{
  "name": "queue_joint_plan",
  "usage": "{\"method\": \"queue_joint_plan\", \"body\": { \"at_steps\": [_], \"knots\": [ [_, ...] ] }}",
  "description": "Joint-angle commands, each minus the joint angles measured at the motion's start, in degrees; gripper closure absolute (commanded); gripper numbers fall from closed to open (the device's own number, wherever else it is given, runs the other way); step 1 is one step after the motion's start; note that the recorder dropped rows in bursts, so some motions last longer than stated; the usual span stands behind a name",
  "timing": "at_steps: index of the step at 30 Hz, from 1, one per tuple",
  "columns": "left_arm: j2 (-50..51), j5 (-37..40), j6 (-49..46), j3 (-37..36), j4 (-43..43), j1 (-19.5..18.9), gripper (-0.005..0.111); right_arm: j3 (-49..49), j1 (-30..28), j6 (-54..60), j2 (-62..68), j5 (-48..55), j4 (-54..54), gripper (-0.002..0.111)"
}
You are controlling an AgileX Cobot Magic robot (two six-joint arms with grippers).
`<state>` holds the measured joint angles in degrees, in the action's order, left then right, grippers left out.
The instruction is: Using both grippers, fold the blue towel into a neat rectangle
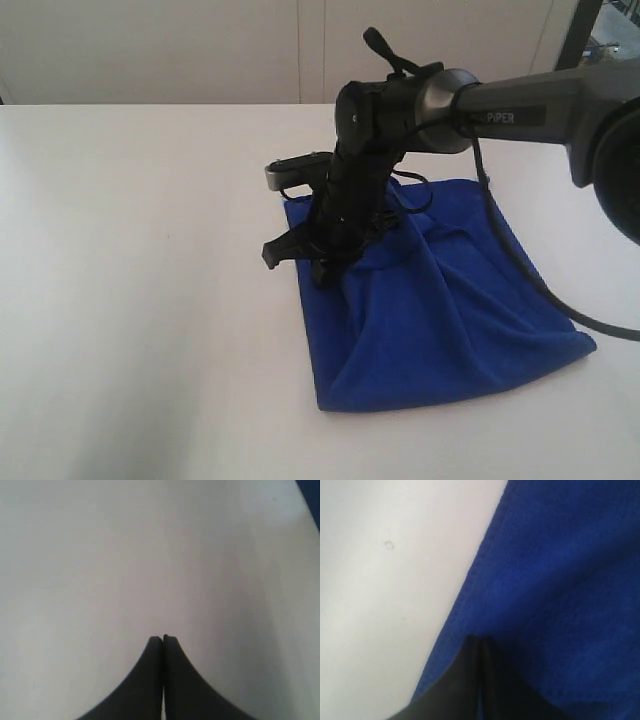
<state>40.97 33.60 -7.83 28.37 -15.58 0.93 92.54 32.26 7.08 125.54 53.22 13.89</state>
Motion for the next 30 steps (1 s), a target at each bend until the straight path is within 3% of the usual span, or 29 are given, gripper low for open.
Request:
{"method": "queue_joint_plan", "body": {
  "at_steps": [1,30],
  "knots": [
    [-0.4,0.4,0.2,-0.3,-0.4,-0.2,0.107,-1.8,0.8,0.3,0.0,-1.5,1.1,0.108],
    [-0.4,0.4,0.2,-0.3,-0.4,-0.2,0.107,-2.9,3.8,0.3,4.5,-16.7,17.7,0.108]
  ]
}}
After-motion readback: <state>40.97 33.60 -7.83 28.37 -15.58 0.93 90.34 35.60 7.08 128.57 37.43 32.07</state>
